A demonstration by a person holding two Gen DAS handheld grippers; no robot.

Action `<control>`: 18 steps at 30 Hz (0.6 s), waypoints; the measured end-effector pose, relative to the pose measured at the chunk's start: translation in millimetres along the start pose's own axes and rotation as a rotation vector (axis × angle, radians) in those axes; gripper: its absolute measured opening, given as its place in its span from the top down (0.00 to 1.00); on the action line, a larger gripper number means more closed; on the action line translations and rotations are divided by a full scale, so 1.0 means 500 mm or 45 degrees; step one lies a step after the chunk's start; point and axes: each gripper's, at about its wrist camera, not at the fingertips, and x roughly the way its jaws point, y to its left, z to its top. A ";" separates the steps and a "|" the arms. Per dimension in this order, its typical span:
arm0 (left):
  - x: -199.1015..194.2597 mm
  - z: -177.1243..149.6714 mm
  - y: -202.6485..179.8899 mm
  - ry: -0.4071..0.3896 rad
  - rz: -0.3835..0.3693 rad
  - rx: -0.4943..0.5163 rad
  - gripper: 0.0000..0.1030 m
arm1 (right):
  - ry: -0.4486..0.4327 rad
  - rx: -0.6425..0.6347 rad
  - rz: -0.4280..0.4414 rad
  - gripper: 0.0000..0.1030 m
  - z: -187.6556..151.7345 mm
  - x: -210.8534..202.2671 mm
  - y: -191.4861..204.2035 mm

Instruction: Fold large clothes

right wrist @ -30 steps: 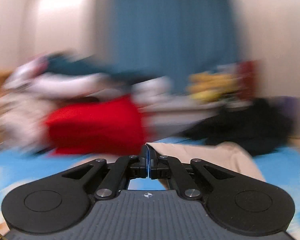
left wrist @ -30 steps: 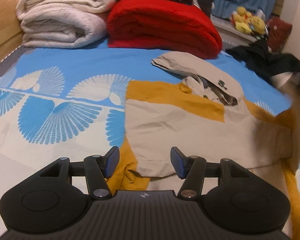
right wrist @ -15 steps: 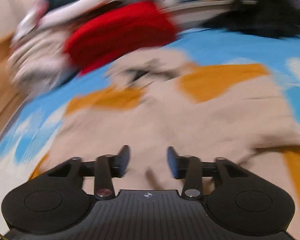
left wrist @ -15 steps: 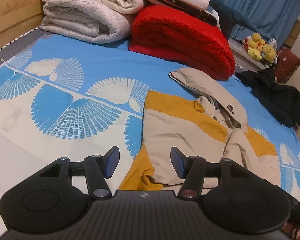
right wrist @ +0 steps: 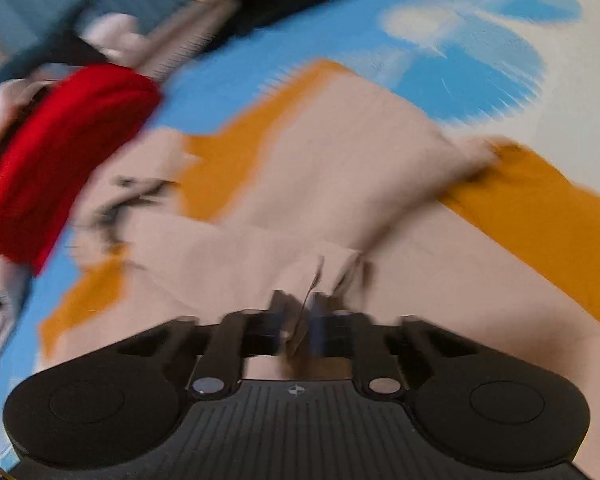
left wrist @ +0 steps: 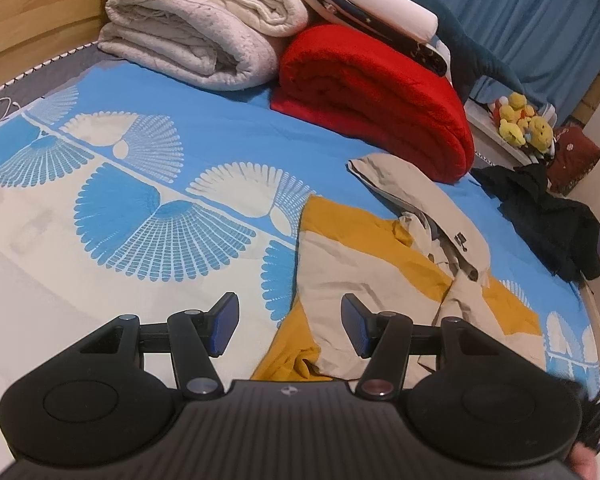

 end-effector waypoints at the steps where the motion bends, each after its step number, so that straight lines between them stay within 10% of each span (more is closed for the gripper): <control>1: -0.002 0.002 0.004 -0.003 0.001 -0.011 0.40 | -0.051 -0.050 0.030 1.00 0.005 -0.016 0.034; 8: 0.001 0.006 0.023 0.008 0.000 -0.033 0.40 | -0.132 -0.420 0.545 1.00 0.022 -0.092 0.270; 11: 0.001 0.011 0.031 0.003 0.002 -0.044 0.40 | -0.207 -0.386 0.415 0.74 0.029 -0.105 0.224; 13: 0.001 0.013 0.035 0.003 -0.002 -0.059 0.40 | -0.176 -0.327 0.220 0.34 0.025 -0.073 0.155; 18: 0.007 0.007 0.029 0.015 -0.014 -0.039 0.40 | 0.055 -0.023 -0.116 0.35 -0.006 0.019 -0.029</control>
